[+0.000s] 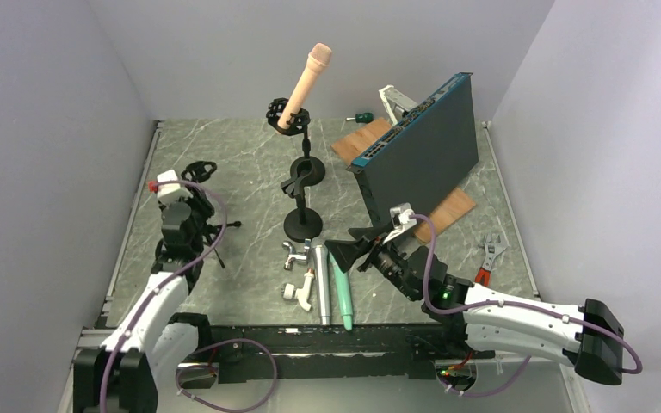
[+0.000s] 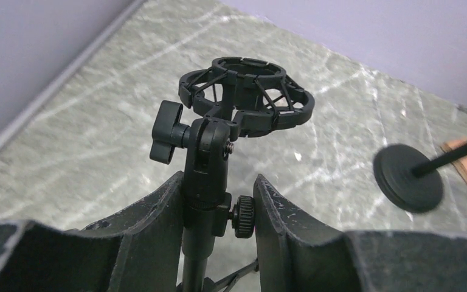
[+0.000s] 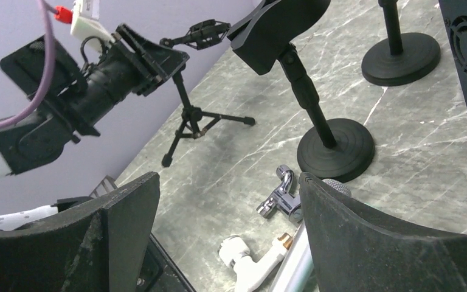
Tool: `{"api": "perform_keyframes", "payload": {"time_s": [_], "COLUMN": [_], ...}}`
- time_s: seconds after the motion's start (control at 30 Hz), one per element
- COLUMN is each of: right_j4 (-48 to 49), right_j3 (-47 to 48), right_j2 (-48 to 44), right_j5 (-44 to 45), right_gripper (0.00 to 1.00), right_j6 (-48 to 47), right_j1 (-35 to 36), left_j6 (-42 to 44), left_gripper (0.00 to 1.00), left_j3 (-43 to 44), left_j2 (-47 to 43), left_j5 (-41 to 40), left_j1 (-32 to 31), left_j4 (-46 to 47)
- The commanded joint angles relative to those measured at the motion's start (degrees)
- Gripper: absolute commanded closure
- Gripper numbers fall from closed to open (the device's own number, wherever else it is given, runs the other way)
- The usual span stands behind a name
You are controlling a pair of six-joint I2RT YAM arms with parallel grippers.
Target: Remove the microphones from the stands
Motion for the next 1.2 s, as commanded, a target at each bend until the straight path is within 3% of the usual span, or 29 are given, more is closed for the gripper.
{"api": "perform_keyframes", "payload": {"time_s": [0.0, 0.47, 0.77, 0.97, 1.1, 1.17], "right_j4": [0.50, -2.44, -0.90, -0.20, -0.58, -1.21], "right_j3": [-0.66, -0.06, 0.40, 0.77, 0.77, 0.77], "right_j2": [-2.51, -2.60, 0.71, 1.92, 1.57, 1.11], "right_j5": [0.38, 0.71, -0.98, -2.36, -2.55, -2.53], "right_gripper": [0.14, 0.13, 0.13, 0.13, 0.13, 0.13], "right_j6": [0.59, -0.36, 0.37, 0.95, 1.15, 1.24], "right_j1": [-0.38, -3.21, -4.03, -4.35, -4.52, -4.49], "left_j6": [8.79, 5.83, 5.18, 4.66, 3.52, 3.20], "left_gripper": [1.00, 1.00, 1.00, 1.00, 0.85, 0.67], "left_j3": [8.46, 23.30, 24.82, 24.97, 25.27, 24.41], "left_j2": [7.05, 36.48, 44.45, 44.35, 44.23, 44.07], "left_j5": [-1.96, 19.35, 25.55, 21.61, 17.31, 15.65], "left_j1": [4.02, 22.43, 23.32, 21.62, 20.25, 20.24], "left_j4": [17.79, 35.11, 37.13, 31.90, 28.01, 27.32]}}
